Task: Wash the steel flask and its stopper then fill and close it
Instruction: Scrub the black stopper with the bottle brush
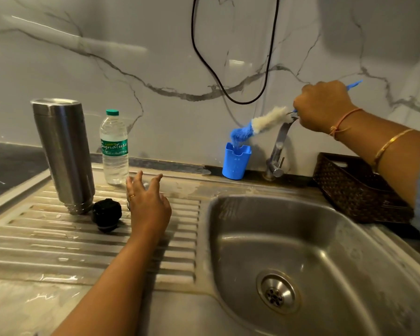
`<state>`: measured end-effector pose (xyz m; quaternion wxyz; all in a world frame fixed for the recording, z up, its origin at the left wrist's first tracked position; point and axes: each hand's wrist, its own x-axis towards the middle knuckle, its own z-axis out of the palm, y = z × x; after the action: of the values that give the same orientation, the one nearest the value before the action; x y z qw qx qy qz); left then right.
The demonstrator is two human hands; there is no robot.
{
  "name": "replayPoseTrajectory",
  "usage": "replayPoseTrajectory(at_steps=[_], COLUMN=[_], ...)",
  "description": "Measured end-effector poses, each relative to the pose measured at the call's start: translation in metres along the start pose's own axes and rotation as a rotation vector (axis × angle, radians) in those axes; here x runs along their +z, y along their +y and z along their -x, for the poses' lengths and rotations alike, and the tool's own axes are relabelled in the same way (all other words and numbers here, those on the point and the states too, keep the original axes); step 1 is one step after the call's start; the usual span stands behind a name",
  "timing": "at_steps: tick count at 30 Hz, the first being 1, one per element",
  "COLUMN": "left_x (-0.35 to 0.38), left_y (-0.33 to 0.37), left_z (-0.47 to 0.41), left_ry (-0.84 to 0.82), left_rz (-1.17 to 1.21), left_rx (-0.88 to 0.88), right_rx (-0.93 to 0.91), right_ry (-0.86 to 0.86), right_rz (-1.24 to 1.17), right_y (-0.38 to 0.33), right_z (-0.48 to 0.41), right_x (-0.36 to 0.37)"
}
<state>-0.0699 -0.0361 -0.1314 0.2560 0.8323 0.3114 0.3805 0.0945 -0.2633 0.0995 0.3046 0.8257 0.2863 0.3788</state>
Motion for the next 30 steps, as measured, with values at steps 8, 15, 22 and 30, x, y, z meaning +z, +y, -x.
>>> replayPoseTrajectory(at_steps=[8,15,22,30], left_x=[0.003,0.003,0.004,0.004], left_y=[-0.008,-0.01,-0.009,-0.013], left_z=[-0.003,-0.004,-0.004,-0.005], left_ry=[-0.075,-0.112,-0.12,-0.151], left_rz=[-0.059,-0.045,-0.036,-0.038], left_rx=[-0.088,-0.106,-0.11,-0.146], right_rx=[0.033,0.015,0.047,-0.046], right_ry=[-0.009,-0.041,0.016,-0.048], right_rz=[-0.062,-0.071,-0.062,0.066], right_y=[-0.005,-0.007,-0.002,-0.016], right_z=[0.016,0.02,0.02,0.033], right_x=[-0.001,-0.002,0.001,0.011])
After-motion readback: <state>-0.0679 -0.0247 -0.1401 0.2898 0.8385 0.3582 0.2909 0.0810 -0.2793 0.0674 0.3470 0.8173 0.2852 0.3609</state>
